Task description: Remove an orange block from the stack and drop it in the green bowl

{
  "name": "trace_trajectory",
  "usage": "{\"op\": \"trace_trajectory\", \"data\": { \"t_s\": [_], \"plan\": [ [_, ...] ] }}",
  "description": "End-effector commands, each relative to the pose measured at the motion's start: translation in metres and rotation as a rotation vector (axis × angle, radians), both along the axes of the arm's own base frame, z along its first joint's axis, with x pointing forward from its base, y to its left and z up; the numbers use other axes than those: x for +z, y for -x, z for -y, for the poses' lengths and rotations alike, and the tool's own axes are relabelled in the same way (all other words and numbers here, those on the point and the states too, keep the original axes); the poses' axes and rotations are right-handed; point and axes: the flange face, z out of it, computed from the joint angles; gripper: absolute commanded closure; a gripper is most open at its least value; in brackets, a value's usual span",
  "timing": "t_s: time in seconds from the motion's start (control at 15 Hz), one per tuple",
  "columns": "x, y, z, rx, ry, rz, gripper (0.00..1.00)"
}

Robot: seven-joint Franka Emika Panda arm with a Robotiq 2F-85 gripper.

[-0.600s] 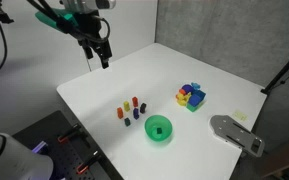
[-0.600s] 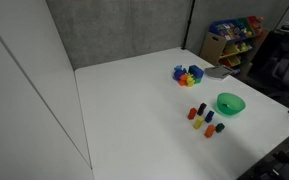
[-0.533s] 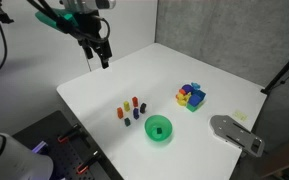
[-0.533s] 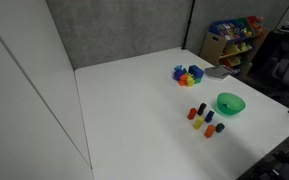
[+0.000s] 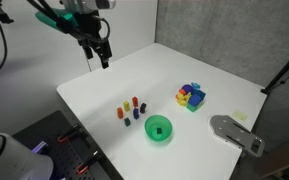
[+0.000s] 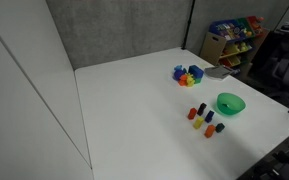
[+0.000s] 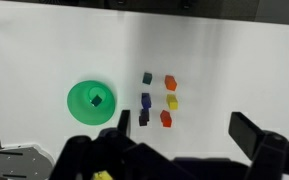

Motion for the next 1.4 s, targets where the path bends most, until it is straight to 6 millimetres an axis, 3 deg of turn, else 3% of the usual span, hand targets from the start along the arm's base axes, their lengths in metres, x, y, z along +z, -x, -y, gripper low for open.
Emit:
{"op": "trace_trajectory", "data": {
  "t_s": [0.0,0.47,0.73,1.0,1.33],
  "plan": [
    [0.001,0.000,0.000,0.000,0.000,-0.001,0.00],
    [0.001,0.000,0.000,0.000,0.000,-0.001,0.00],
    [-0.009,-0.016,-0.002,-0.003,-0.009,0.010,0.00],
    [-0.033,-0.032,-0.007,0.006,-0.030,0.018,0.00],
    [-0.081,-0.049,-0.020,-0.004,-0.065,-0.017,0.00]
  ]
}}
